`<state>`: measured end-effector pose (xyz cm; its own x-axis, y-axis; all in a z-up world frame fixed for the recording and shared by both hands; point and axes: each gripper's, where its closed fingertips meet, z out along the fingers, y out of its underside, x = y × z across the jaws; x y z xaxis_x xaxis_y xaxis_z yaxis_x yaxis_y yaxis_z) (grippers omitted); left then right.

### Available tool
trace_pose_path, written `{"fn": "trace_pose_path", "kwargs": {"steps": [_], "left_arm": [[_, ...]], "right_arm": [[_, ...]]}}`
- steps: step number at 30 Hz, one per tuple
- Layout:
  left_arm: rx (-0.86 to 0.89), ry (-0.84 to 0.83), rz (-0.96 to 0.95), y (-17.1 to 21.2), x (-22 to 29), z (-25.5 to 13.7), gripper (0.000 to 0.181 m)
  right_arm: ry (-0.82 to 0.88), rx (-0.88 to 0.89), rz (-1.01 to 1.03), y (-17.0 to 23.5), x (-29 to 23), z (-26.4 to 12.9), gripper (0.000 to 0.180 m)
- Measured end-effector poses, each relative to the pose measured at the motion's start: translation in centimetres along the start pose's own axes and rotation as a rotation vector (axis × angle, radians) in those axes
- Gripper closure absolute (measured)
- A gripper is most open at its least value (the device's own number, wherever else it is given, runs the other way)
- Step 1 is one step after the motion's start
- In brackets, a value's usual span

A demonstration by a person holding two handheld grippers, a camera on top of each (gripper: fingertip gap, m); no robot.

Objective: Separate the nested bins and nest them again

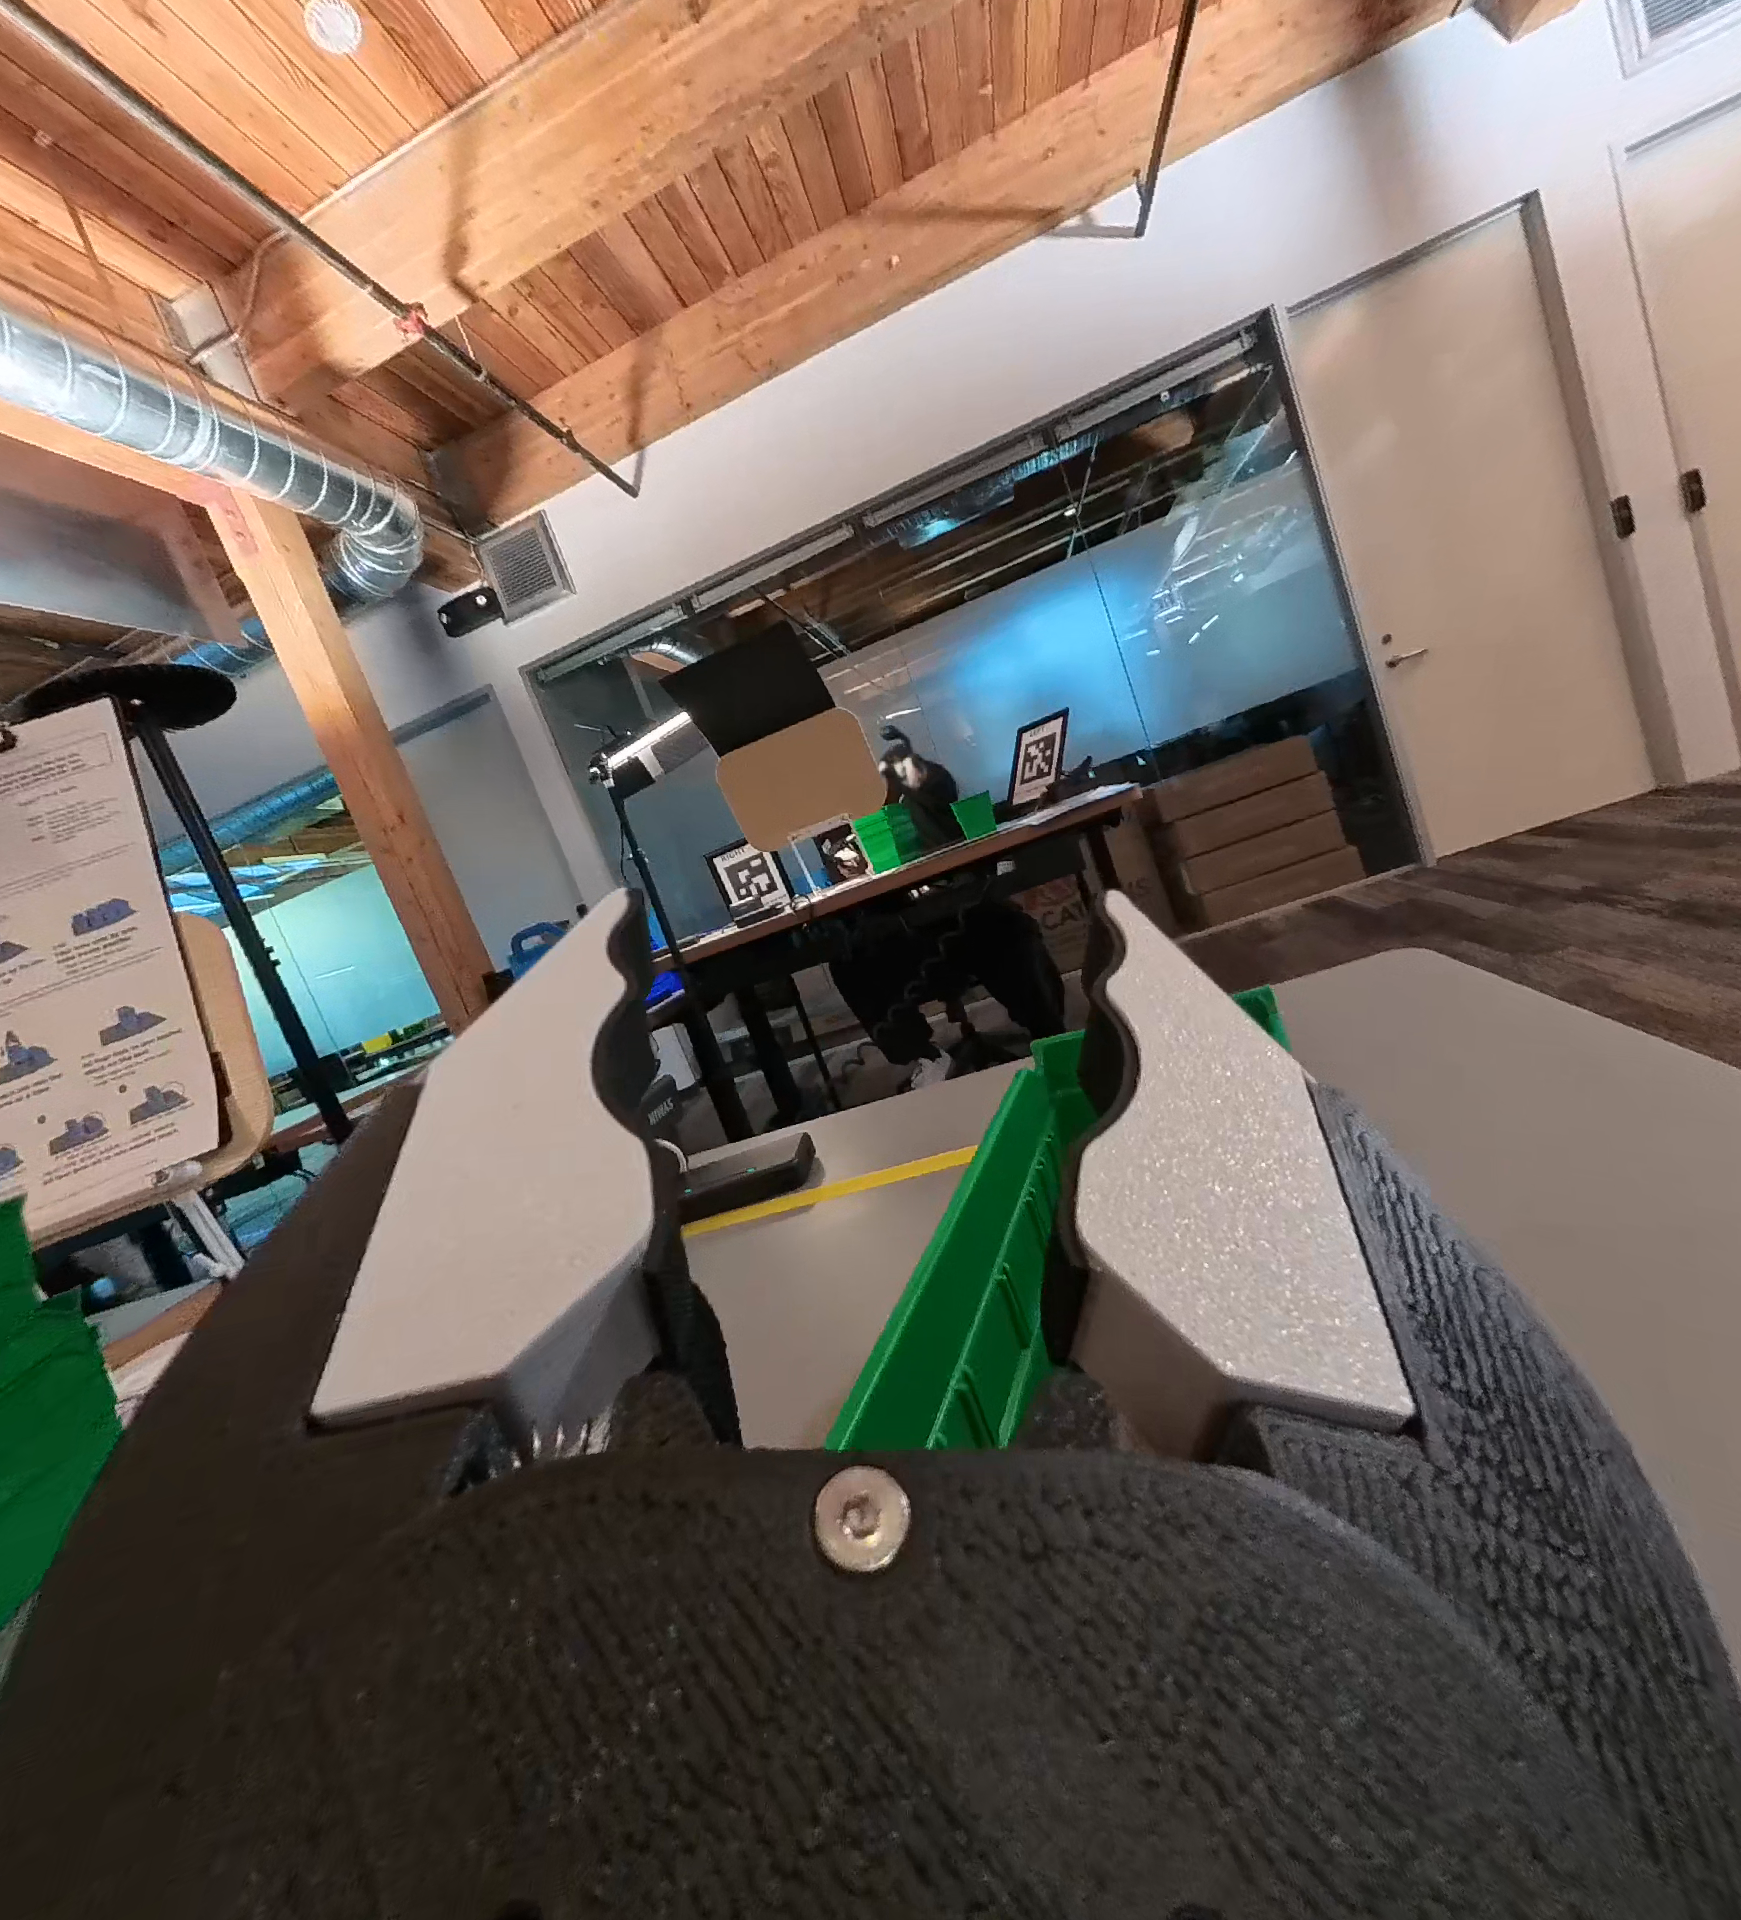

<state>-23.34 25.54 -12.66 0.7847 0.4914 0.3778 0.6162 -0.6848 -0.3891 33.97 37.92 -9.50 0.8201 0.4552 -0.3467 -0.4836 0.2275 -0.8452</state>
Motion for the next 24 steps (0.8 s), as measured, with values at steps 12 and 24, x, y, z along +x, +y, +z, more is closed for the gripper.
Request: {"fn": "trace_pose_path", "kwargs": {"steps": [12,24], "left_arm": [[0.021,-0.035,0.022,0.4,-1.0,3.1,0.068],[0.101,-0.078,0.071,0.5,-1.8,4.9,0.061]], "right_arm": [[0.002,0.004,0.008,-0.1,-0.1,0.0,0.099],[-0.005,-0.01,0.01,0.3,-0.4,0.1,0.1]]}}
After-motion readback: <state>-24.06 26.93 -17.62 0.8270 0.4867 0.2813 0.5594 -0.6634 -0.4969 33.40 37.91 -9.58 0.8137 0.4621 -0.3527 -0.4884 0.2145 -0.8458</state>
